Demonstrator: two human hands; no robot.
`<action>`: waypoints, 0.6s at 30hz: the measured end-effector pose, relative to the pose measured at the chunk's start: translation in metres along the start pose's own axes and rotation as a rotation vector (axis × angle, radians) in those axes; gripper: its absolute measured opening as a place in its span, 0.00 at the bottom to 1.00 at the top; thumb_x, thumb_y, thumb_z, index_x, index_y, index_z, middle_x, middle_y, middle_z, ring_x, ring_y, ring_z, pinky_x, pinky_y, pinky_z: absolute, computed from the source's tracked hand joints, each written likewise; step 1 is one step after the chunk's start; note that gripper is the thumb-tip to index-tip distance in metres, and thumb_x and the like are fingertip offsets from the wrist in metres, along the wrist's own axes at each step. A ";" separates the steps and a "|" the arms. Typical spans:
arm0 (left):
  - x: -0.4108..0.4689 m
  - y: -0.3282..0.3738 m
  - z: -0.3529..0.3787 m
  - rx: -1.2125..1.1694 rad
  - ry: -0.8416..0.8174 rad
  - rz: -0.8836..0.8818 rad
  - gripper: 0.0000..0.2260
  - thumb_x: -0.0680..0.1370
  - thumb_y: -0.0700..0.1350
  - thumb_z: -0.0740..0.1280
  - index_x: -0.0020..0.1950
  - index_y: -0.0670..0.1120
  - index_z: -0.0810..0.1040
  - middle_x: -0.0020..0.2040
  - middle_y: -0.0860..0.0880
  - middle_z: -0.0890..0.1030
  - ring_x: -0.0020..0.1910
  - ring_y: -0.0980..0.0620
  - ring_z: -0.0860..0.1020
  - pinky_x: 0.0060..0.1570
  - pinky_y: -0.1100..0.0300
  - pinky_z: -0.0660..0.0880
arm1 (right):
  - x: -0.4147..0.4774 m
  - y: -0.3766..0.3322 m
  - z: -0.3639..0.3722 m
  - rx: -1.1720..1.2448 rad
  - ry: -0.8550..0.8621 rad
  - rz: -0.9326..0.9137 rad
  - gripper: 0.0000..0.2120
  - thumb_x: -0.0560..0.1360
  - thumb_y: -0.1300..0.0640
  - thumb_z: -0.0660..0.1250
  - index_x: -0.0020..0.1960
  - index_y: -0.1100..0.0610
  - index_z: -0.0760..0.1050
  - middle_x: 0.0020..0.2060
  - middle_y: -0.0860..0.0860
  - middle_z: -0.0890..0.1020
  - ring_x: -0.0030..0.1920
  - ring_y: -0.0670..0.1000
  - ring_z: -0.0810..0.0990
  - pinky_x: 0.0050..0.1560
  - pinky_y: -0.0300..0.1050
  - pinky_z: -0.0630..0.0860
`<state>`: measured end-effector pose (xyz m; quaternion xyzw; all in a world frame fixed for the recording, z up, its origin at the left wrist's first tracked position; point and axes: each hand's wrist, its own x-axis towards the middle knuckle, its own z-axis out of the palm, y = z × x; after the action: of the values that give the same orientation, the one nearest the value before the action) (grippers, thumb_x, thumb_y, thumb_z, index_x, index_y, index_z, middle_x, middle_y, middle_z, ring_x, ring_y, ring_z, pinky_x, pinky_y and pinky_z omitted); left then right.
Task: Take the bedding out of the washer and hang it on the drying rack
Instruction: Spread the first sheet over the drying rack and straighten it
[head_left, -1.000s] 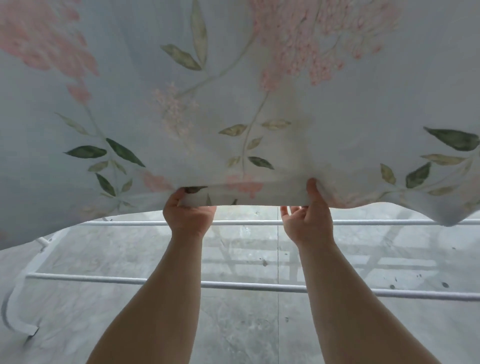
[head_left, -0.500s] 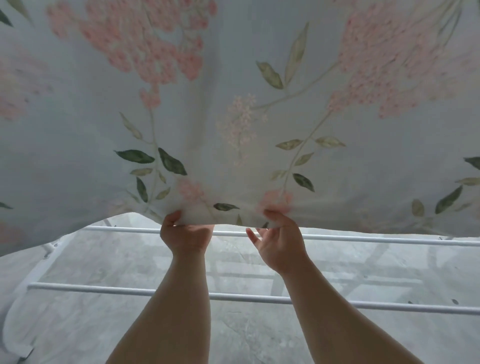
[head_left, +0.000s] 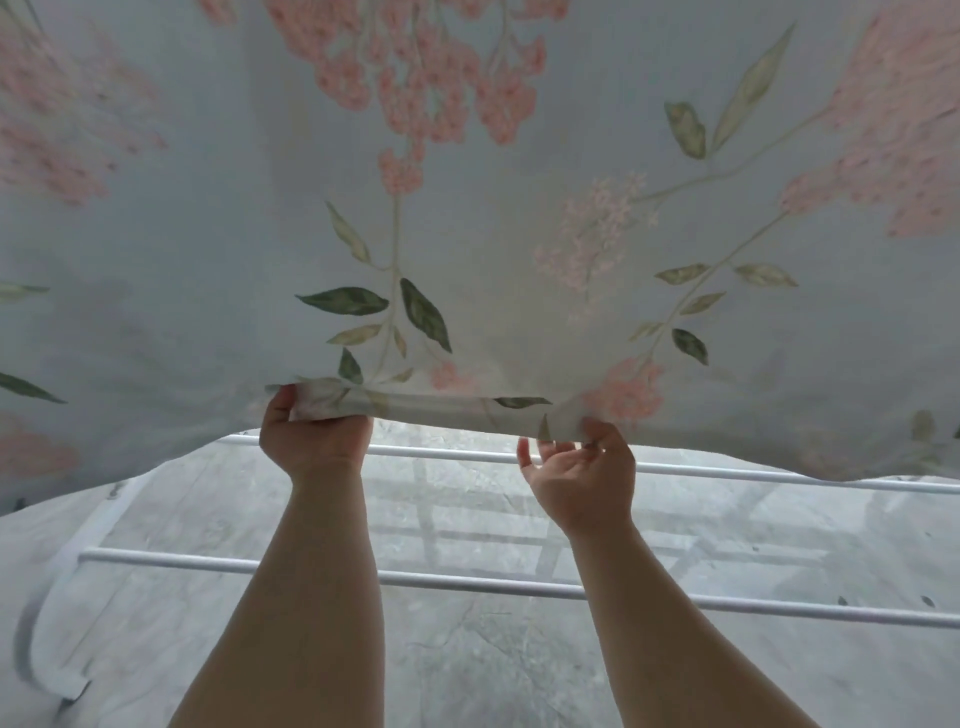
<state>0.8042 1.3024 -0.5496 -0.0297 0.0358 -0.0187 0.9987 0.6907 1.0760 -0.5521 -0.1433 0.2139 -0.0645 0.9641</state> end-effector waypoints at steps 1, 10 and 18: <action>0.000 -0.001 -0.001 0.011 0.007 -0.006 0.21 0.75 0.40 0.62 0.67 0.44 0.79 0.68 0.45 0.78 0.67 0.39 0.77 0.70 0.43 0.68 | 0.001 0.007 0.001 -0.024 -0.020 0.033 0.09 0.72 0.61 0.62 0.44 0.52 0.80 0.52 0.48 0.84 0.68 0.52 0.76 0.72 0.59 0.65; 0.001 0.006 -0.021 0.008 0.066 -0.045 0.12 0.81 0.41 0.64 0.61 0.39 0.83 0.65 0.41 0.81 0.66 0.38 0.78 0.71 0.40 0.67 | 0.025 0.028 0.019 -0.024 0.024 -0.002 0.09 0.72 0.61 0.62 0.46 0.52 0.79 0.47 0.47 0.87 0.64 0.53 0.78 0.71 0.56 0.64; 0.002 0.001 -0.020 0.087 0.099 -0.007 0.08 0.75 0.41 0.68 0.45 0.41 0.87 0.54 0.45 0.86 0.58 0.43 0.83 0.62 0.45 0.76 | 0.032 0.031 0.018 -0.159 0.065 -0.036 0.01 0.74 0.54 0.71 0.44 0.51 0.80 0.44 0.44 0.84 0.56 0.48 0.77 0.57 0.48 0.68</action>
<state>0.8045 1.3020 -0.5692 0.0145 0.0844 -0.0254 0.9960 0.7295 1.1038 -0.5587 -0.2209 0.2469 -0.0694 0.9410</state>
